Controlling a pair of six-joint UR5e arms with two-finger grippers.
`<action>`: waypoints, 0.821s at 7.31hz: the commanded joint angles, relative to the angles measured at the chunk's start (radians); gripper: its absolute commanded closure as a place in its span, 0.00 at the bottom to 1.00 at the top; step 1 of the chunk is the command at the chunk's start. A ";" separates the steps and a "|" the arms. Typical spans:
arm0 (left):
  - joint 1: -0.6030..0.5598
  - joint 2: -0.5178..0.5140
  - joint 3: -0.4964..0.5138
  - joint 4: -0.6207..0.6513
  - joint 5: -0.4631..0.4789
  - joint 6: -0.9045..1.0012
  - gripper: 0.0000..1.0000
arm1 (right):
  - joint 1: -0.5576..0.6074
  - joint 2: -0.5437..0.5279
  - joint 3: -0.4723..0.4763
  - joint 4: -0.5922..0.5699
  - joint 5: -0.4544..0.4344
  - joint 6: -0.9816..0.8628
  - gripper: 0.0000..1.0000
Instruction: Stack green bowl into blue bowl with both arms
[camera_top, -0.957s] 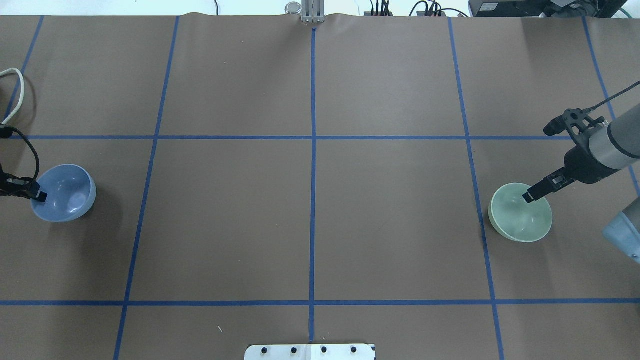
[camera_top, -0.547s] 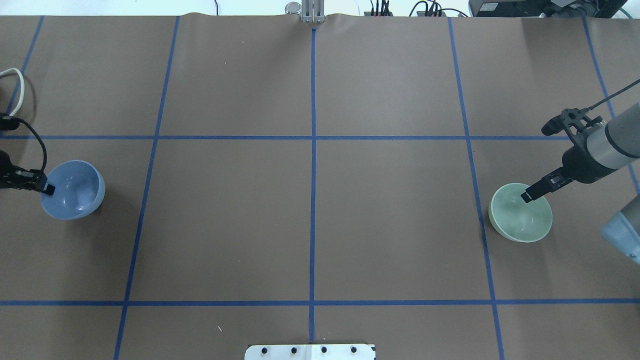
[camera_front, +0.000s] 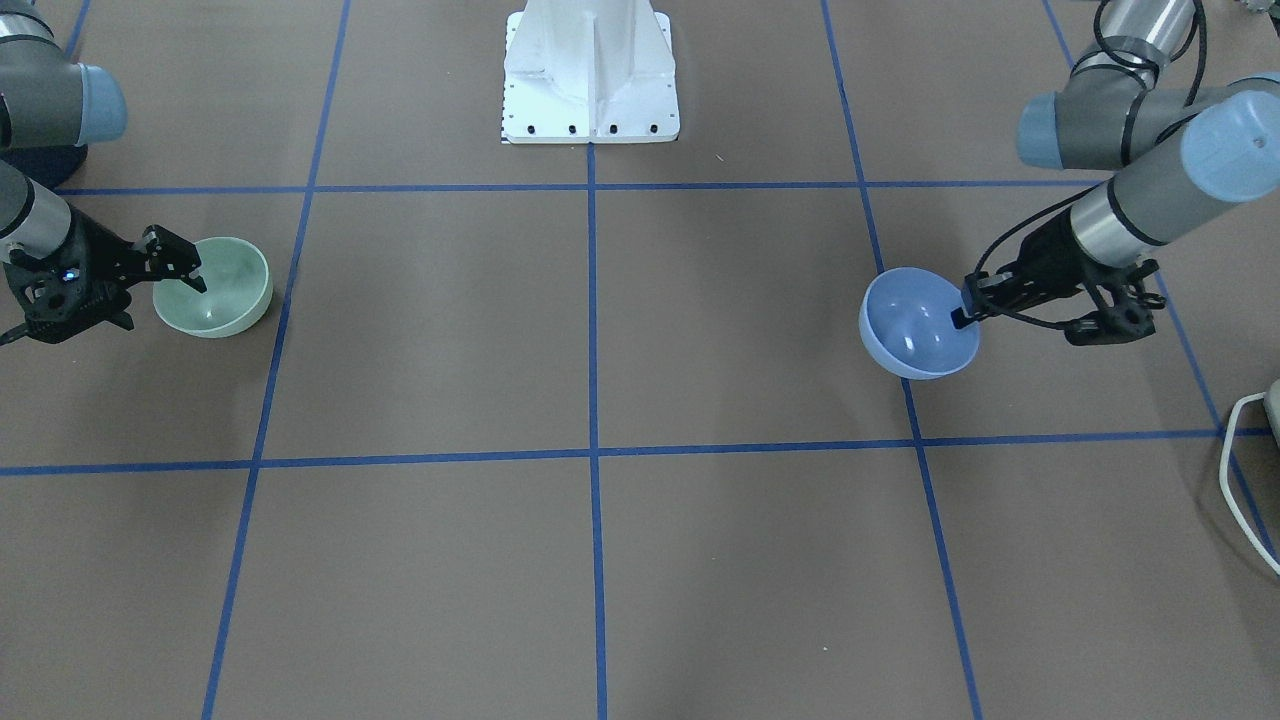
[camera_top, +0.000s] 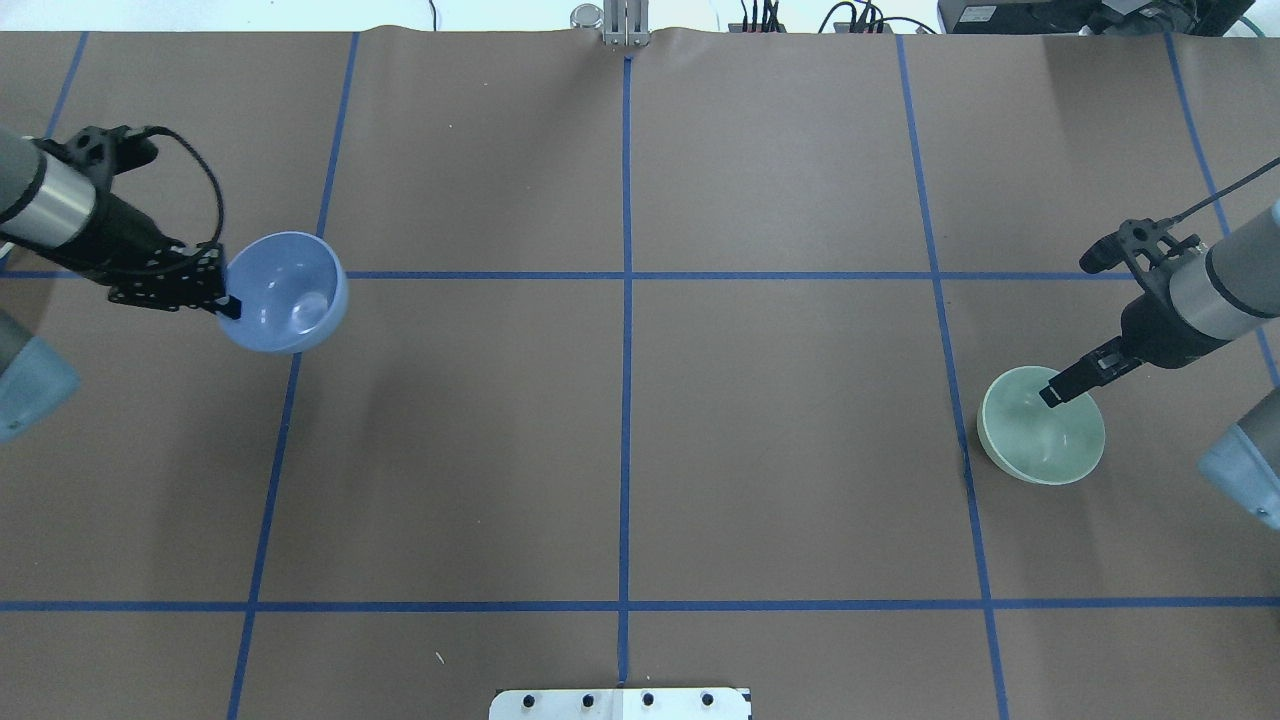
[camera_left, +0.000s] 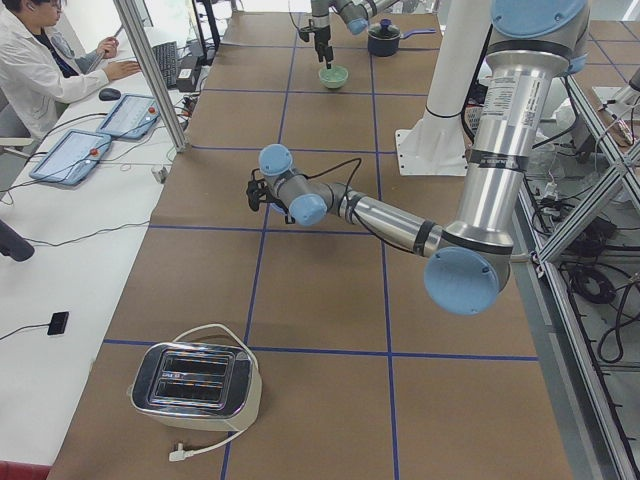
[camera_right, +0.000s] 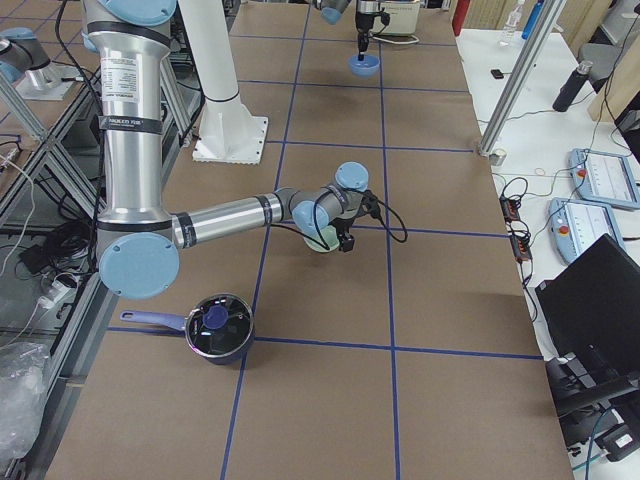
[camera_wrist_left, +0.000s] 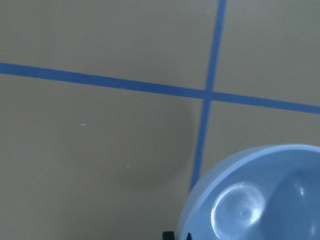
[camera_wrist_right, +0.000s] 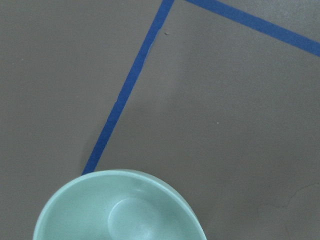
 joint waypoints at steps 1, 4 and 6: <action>0.144 -0.160 -0.013 0.104 0.083 -0.217 1.00 | -0.003 0.003 -0.023 0.022 0.000 -0.001 0.01; 0.247 -0.321 0.007 0.267 0.184 -0.279 1.00 | -0.004 0.003 -0.087 0.107 0.001 -0.002 0.19; 0.324 -0.427 0.112 0.257 0.261 -0.321 1.00 | -0.004 0.003 -0.087 0.107 0.001 0.000 0.29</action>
